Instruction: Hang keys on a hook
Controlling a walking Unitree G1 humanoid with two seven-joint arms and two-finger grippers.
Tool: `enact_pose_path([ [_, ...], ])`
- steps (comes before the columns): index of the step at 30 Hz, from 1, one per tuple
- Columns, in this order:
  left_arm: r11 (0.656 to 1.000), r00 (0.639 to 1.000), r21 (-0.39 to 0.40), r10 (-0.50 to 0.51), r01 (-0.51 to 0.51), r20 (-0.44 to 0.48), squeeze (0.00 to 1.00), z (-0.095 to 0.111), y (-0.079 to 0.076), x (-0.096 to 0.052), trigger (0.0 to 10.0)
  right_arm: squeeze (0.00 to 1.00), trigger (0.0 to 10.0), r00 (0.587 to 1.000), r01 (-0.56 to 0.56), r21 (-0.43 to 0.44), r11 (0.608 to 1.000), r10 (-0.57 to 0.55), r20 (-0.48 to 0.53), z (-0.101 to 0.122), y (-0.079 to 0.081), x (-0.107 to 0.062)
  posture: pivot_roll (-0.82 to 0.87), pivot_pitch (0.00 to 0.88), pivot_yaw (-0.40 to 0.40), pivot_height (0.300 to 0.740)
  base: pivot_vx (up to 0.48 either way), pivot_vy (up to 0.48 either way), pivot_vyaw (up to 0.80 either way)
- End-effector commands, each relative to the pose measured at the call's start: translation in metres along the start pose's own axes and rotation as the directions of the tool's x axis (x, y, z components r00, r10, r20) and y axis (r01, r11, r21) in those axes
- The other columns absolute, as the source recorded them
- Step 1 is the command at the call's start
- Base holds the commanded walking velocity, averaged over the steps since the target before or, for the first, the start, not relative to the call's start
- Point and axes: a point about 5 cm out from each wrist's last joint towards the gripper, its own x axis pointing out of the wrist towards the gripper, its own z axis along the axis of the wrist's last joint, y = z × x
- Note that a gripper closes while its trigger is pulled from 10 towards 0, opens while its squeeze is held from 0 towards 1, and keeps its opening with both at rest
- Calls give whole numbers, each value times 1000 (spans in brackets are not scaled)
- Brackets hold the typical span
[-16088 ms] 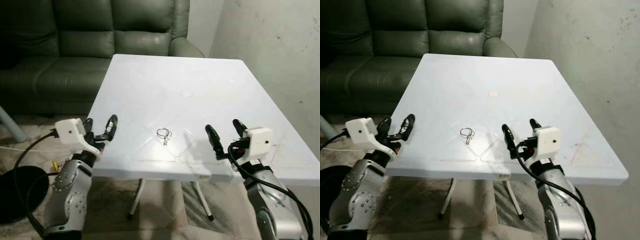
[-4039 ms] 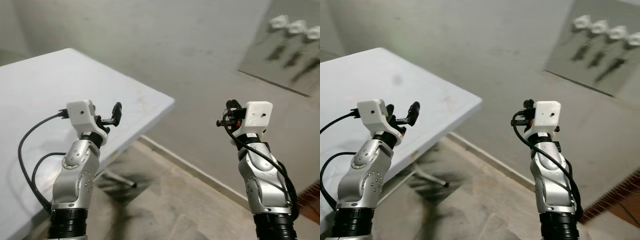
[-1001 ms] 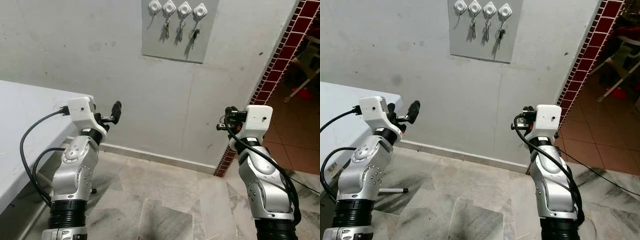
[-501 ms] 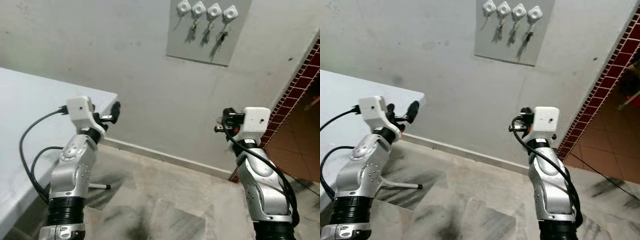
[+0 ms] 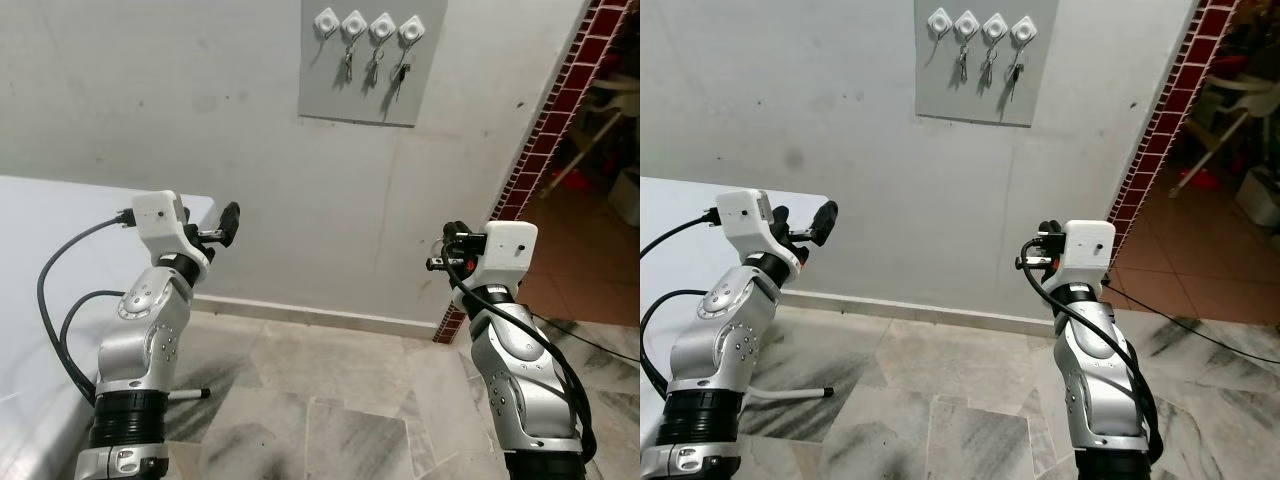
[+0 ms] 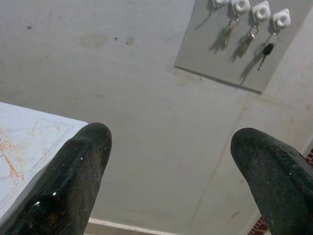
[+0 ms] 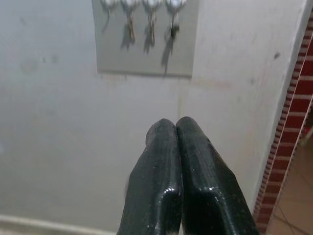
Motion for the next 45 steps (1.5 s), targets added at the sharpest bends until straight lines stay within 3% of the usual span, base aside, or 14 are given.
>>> enact_pose_path([
  [1, 1000, 1000, -1, -15, 15, -3, 0, 1, -6, 2, 10000, 0, 10000, 1000, 10, 0, 1000, -10, 1, 1, -4, -1, -61, 0, -4, 740, 0, 409, 0],
  [21, 999, 999, 11, -32, 33, -28, 0, -4, -11, -1, 10000, 0, 10000, 1000, -6, -2, 1000, 6, 7, 1, -2, -2, -56, 0, -7, 740, 0, 20, 0],
  [45, 998, 998, 13, -60, 61, -23, 0, -1, -13, -3, 10000, 0, 10000, 1000, -14, 6, 1000, 14, 17, 2, -1, -4, -49, 0, -7, 740, 461, 0, 0],
])
